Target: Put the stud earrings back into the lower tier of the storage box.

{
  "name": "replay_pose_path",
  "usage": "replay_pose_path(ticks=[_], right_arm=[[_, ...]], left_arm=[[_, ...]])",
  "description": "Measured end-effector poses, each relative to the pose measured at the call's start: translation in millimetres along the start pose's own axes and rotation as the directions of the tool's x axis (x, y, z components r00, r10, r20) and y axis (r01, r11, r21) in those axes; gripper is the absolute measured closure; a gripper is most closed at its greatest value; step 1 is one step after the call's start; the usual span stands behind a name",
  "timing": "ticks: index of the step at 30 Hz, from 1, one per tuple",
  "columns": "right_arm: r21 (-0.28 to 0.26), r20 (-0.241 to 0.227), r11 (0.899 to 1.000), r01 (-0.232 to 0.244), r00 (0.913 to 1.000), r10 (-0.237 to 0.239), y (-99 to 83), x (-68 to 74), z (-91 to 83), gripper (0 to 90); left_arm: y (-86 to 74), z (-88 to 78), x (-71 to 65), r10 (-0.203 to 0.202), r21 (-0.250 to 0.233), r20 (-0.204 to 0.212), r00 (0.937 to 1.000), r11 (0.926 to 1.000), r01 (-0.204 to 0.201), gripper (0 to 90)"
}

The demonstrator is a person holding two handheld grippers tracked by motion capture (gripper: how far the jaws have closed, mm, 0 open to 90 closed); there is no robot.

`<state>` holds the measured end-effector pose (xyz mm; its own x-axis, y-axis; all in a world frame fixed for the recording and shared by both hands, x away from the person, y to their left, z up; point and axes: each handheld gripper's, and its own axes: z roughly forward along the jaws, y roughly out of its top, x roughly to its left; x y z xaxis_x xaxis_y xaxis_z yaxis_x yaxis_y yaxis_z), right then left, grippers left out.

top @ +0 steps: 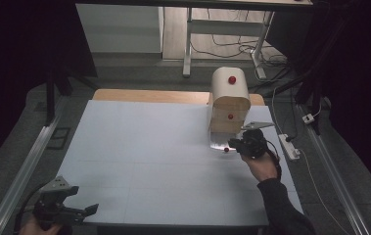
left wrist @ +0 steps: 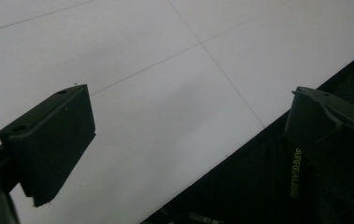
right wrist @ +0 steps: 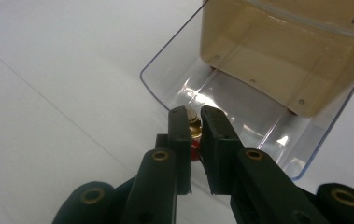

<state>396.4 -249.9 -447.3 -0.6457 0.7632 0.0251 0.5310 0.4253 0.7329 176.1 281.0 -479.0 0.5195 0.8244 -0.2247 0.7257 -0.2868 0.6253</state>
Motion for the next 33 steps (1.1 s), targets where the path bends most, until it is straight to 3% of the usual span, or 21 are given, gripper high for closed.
replay_pose_path(ticks=[14, 33], right_arm=[[-0.002, 0.042, 1.0, -0.005, 0.9991, 0.005, 10.7, -10.6, 21.0, 82.2], [0.054, 0.023, 0.998, 0.035, 0.9991, -0.037, 14.0, -2.7, 52.3, 81.5]], left_arm=[[0.6, 0.9, 0.5, -0.002, 0.008, 0.001, 1.0, 1.0, 0.002, 1.3], [0.9, 1.5, -0.1, 0.0, 0.014, 0.0, 1.0, 0.9999, 0.0, 1.5]])
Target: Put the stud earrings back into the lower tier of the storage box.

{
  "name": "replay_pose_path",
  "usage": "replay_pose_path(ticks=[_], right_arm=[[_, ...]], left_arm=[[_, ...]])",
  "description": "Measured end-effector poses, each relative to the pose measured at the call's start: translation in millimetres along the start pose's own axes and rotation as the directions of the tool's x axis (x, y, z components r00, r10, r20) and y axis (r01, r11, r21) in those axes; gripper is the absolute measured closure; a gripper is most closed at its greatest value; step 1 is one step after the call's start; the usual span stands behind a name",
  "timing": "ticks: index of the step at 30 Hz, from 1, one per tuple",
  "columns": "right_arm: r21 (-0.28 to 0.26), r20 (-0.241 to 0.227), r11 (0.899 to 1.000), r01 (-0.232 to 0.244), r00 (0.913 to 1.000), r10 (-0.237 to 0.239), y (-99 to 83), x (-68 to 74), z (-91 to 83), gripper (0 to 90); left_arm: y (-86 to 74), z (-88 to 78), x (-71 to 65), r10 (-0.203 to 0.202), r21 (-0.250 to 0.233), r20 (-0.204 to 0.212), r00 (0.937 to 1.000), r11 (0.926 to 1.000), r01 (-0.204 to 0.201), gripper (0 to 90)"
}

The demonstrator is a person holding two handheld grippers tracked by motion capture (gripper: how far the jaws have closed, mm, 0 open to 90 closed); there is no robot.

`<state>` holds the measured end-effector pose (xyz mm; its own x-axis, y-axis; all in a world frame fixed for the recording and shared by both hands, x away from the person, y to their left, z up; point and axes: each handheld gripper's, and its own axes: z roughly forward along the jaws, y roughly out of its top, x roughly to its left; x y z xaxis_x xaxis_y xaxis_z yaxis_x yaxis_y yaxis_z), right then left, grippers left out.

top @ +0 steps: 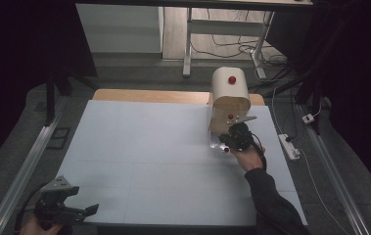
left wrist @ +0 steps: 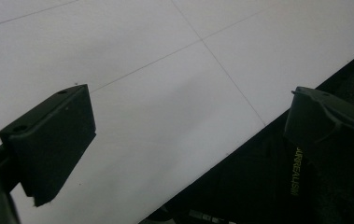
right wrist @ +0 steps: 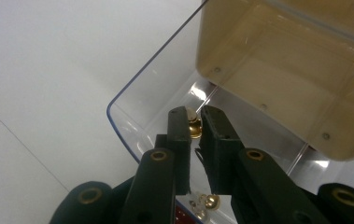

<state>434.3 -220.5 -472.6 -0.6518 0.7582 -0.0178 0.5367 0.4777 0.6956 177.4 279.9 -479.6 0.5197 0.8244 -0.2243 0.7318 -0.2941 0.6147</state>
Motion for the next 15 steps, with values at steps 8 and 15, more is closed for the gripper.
replay_pose_path(ticks=[8, 15], right_arm=[[-0.015, -0.001, 1.0, -0.022, 0.9998, 0.022, 0.5, -1.1, -4.8, 73.2], [-0.018, -0.011, 0.999, -0.029, 0.9995, 0.029, 0.1, -1.1, -10.1, 60.4]], left_arm=[[-0.1, -0.1, -0.1, 0.001, -0.001, 0.001, 1.0, 1.0, -0.001, 1.5], [-0.1, -0.2, -0.4, 0.002, -0.002, 0.001, 1.0, 1.0, -0.002, 1.4]])
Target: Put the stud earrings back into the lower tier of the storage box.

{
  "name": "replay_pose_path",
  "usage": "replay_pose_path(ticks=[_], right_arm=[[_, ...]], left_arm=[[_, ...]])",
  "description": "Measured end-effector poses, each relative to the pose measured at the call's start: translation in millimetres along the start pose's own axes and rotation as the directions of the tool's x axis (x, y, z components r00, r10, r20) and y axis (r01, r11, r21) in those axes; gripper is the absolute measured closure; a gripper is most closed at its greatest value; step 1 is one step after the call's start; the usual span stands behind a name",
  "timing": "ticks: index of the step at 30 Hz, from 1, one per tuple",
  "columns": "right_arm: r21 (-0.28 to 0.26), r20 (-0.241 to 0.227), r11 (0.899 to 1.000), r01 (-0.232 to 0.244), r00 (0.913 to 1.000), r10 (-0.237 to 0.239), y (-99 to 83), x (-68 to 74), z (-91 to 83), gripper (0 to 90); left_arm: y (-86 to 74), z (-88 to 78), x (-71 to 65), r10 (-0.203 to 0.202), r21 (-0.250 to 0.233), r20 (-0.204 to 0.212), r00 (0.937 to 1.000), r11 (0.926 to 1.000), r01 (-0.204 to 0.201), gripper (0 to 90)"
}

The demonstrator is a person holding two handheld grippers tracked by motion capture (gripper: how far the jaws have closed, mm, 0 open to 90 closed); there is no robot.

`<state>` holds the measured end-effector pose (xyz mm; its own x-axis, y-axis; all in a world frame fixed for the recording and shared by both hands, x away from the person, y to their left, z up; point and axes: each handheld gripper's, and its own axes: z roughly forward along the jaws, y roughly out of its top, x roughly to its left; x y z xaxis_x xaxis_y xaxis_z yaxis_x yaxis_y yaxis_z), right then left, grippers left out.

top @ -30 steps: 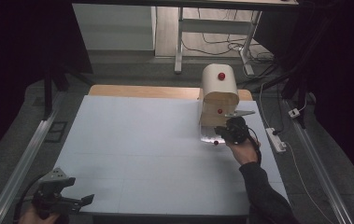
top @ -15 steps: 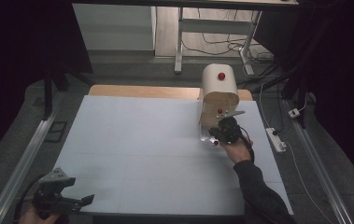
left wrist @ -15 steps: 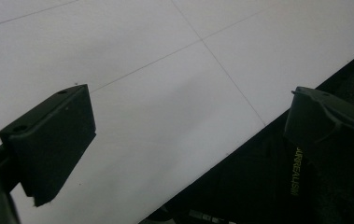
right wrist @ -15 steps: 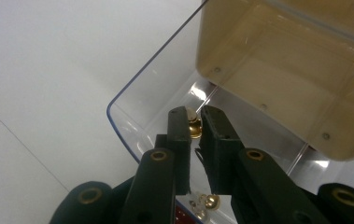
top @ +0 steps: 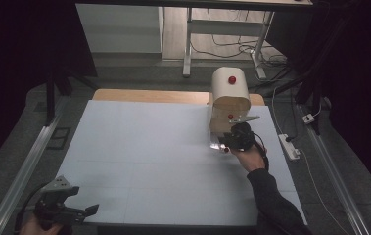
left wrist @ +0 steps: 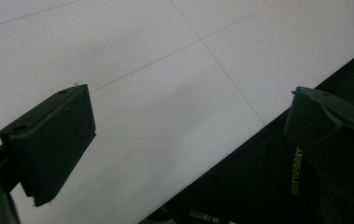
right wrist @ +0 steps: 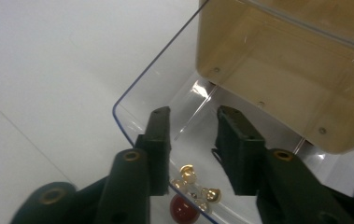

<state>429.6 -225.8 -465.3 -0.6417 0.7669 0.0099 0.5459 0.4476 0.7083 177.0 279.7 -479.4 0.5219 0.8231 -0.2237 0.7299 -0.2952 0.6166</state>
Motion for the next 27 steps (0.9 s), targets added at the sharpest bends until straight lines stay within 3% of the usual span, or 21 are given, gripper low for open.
replay_pose_path(ticks=[5, 17, 27], right_arm=[[-0.007, 0.018, 1.0, -0.008, 0.9998, 0.008, -2.2, -0.8, -5.6, 51.9], [-0.023, -0.034, 0.999, -0.043, 0.9985, 0.042, -7.2, 1.9, -18.1, 28.1], [-0.009, -0.056, 1.0, -0.018, 0.9983, 0.018, -9.6, 15.5, -16.3, 9.6]], left_arm=[[0.0, -0.1, -0.3, 0.002, 0.0, 0.0, 1.0, 1.0, -0.002, 1.4], [0.0, 0.0, -0.4, 0.002, 0.001, -0.001, 1.0, 1.0, -0.002, 1.5], [0.0, -0.1, -0.3, 0.002, 0.0, -0.001, 1.0, 1.0, -0.002, 1.4]])
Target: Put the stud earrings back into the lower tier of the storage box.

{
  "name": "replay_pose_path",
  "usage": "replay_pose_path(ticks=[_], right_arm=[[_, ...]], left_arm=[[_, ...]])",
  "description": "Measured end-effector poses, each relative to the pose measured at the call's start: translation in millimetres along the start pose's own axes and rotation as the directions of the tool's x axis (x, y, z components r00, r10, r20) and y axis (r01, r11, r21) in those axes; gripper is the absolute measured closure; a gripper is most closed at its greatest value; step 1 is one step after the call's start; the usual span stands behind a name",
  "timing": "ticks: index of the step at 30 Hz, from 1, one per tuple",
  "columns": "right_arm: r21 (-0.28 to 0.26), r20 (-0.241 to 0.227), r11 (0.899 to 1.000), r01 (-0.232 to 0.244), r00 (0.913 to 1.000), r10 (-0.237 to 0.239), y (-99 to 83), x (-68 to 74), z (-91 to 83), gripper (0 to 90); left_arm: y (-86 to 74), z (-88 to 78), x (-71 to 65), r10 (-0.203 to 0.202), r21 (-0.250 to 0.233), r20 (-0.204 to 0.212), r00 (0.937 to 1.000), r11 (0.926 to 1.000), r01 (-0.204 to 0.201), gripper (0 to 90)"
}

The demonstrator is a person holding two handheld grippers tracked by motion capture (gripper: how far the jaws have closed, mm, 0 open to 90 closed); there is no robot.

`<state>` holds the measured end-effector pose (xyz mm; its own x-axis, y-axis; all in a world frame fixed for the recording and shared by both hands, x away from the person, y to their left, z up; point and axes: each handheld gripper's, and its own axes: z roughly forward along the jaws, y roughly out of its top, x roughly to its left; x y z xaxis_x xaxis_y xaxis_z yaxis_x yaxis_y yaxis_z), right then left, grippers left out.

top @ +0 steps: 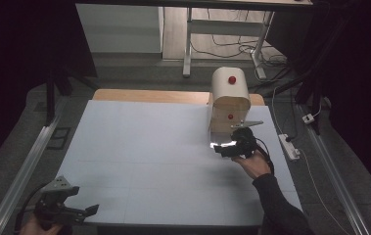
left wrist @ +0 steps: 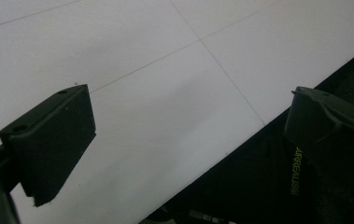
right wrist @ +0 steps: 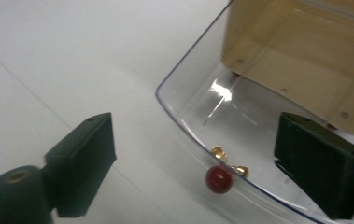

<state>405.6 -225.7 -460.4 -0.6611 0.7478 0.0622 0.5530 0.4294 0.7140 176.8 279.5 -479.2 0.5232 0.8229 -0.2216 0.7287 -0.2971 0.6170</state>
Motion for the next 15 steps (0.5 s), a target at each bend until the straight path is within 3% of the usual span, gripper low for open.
replay_pose_path(ticks=[15], right_arm=[[0.011, -0.028, 0.996, 0.09, 0.9956, -0.089, -4.4, 21.6, -2.9, 1.9]], left_arm=[[-0.2, -0.3, 0.2, 0.0, -0.002, 0.0, 1.0, 1.0, 0.0, 1.4]])
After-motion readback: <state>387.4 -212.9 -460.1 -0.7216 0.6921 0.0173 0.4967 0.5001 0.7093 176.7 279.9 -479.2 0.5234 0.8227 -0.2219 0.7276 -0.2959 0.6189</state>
